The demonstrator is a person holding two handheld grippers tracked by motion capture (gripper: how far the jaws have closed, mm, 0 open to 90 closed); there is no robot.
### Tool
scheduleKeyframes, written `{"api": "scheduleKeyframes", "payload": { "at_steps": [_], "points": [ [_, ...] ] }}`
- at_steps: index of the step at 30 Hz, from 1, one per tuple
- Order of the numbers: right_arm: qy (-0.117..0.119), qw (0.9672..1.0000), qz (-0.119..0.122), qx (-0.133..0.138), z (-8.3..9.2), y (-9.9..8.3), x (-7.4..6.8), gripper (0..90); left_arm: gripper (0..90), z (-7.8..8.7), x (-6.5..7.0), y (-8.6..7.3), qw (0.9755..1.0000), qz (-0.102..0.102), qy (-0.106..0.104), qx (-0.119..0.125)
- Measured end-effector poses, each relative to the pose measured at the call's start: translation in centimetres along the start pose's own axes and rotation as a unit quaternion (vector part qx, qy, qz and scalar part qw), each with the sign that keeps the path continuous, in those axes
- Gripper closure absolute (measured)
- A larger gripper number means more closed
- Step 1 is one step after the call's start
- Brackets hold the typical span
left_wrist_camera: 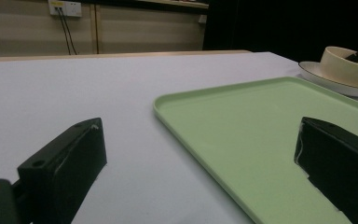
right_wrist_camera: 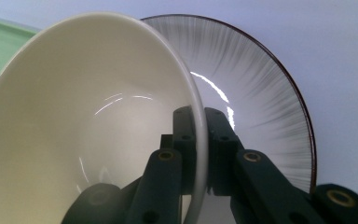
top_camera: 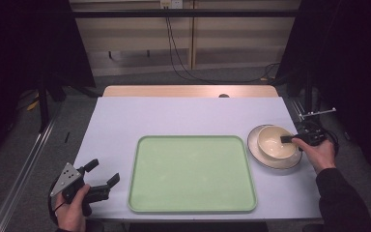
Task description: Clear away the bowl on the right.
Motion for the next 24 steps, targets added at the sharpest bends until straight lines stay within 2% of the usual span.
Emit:
{"api": "scheduleKeyframes", "payload": {
  "at_steps": [8,10,16,24],
  "points": [
    [0.004,1.0,-0.005,0.004,0.2,-0.1,0.2,84.7,2.1,0.0,0.0,0.0,1.0,0.0,-0.003,0.002],
    [0.006,0.9999,-0.006,0.007,0.4,-0.2,0.3,84.7,2.1,0.0,-0.1,0.0,1.0,-0.003,0.002,-0.001],
    [0.01,0.9996,-0.018,0.016,0.9,-0.2,0.5,84.7,2.1,0.0,0.0,0.0,1.0,0.0,-0.003,0.002],
    [0.02,0.9993,-0.011,0.03,1.5,0.0,0.3,84.7,2.0,0.0,0.0,0.0,1.0,-0.001,-0.002,0.002]
  ]
}}
Point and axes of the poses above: each handheld gripper's, and its own axes: z roughly backward along the jaws, y roughly out of its top, x roughly to its right, the point moved 5 cm from there along -z, roughly forward along the jaws, and after that the axes turned 9 degrees about -z, right-handed, at the moved point
